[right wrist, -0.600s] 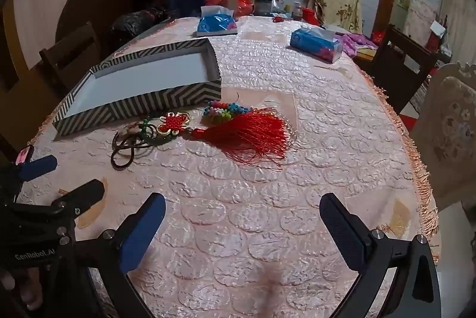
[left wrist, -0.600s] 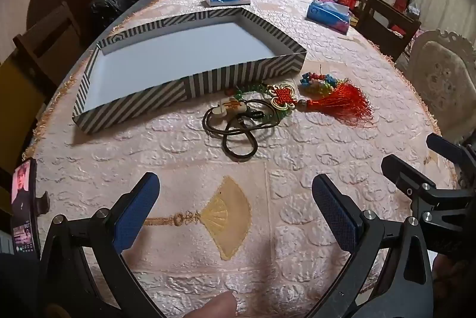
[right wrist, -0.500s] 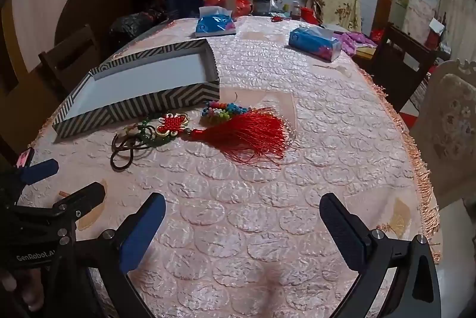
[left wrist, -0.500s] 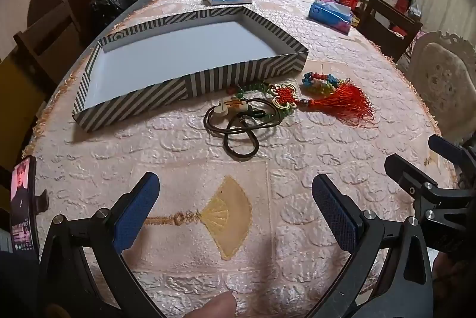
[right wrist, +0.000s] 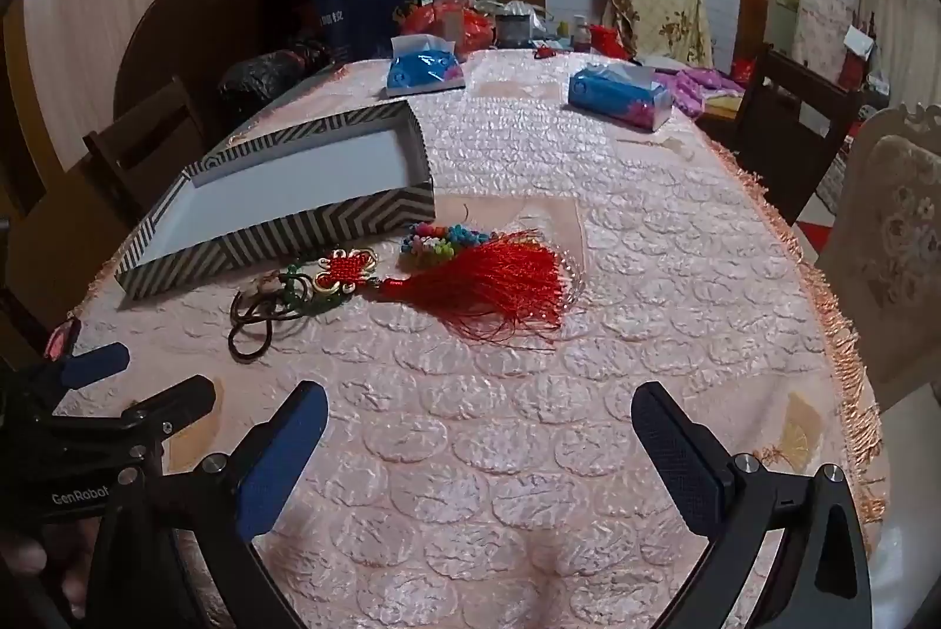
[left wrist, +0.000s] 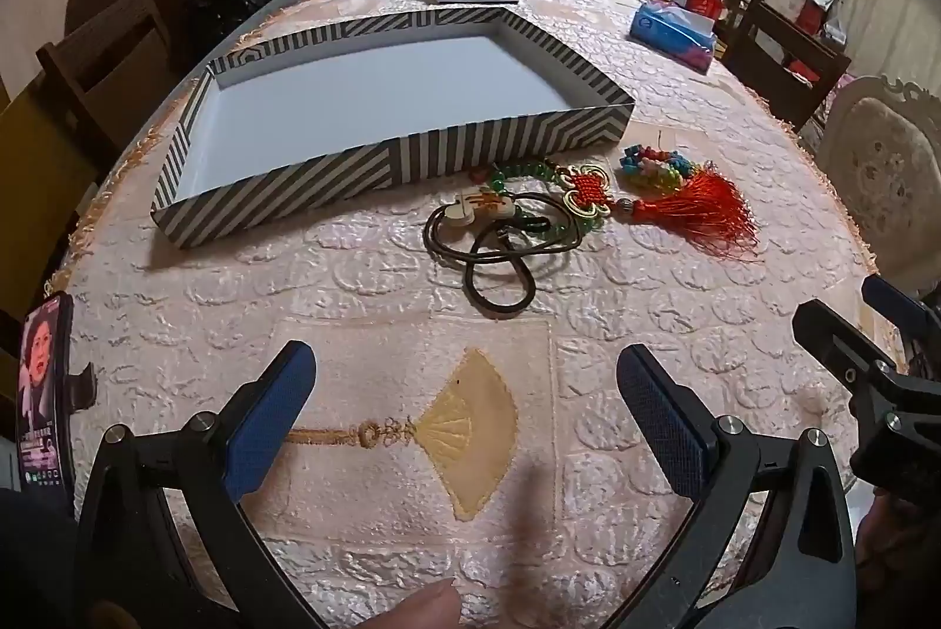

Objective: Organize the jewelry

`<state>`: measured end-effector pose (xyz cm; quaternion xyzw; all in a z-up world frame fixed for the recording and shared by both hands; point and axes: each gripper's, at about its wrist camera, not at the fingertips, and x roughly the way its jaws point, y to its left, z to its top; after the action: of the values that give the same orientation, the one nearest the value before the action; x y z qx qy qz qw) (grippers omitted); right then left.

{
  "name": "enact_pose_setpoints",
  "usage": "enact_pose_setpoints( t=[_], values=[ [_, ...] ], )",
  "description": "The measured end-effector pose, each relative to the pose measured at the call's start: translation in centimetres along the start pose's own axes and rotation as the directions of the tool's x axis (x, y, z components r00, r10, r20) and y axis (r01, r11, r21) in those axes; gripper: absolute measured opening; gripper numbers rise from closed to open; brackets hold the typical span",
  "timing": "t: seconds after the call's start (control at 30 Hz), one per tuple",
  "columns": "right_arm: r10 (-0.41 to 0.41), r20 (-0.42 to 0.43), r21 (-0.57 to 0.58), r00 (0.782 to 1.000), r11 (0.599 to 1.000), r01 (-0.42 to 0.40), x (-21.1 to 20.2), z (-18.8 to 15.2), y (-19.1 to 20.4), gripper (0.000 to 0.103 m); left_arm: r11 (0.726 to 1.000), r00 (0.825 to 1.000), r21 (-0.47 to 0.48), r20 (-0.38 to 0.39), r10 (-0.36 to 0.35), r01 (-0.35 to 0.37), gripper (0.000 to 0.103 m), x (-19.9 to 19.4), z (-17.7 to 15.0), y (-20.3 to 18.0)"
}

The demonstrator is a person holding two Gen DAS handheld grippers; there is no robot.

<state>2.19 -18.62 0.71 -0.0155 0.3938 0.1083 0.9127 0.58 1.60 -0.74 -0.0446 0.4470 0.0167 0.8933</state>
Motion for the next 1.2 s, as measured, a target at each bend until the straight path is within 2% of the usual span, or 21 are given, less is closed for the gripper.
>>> enact_pose_setpoints(
  t=[0.17, 0.4, 0.53, 0.63, 0.83, 1.2],
  values=[
    [0.001, 0.029, -0.024, 1.0, 1.0, -0.001, -0.4, 0.0, 0.3, 0.103, 1.0, 1.0, 0.003, 0.011, 0.021, -0.022, 0.103, 0.2, 0.0, 0.0],
    [-0.022, 0.05, -0.055, 0.998, 0.998, 0.025, -0.7, 0.0, 1.0, 0.103, 0.999, 0.999, 0.036, 0.029, -0.018, 0.017, 0.103, 0.0, 0.1, -0.8],
    [-0.038, 0.047, -0.056, 0.998, 0.998, 0.041, -0.7, 0.0, 1.0, 0.103, 0.996, 1.0, 0.084, 0.02, 0.003, -0.004, 0.103, 0.0, 0.0, -1.6],
    [-0.064, 0.038, -0.06, 0.997, 0.996, 0.066, -0.7, 0.1, 0.7, 0.103, 0.997, 1.0, 0.076, 0.0, -0.003, 0.003, 0.103, 0.3, 0.0, -1.4],
    [-0.027, 0.015, -0.035, 1.0, 0.999, 0.028, -0.6, 0.2, 0.1, 0.103, 0.996, 0.999, 0.084, 0.023, 0.025, -0.027, 0.103, 0.0, 0.0, -1.4],
    [-0.022, 0.011, -0.039, 1.0, 0.999, 0.022, -0.7, 0.1, 0.3, 0.103, 0.996, 1.0, 0.095, 0.008, 0.001, -0.002, 0.103, 0.4, -0.2, -1.8]
  ],
)
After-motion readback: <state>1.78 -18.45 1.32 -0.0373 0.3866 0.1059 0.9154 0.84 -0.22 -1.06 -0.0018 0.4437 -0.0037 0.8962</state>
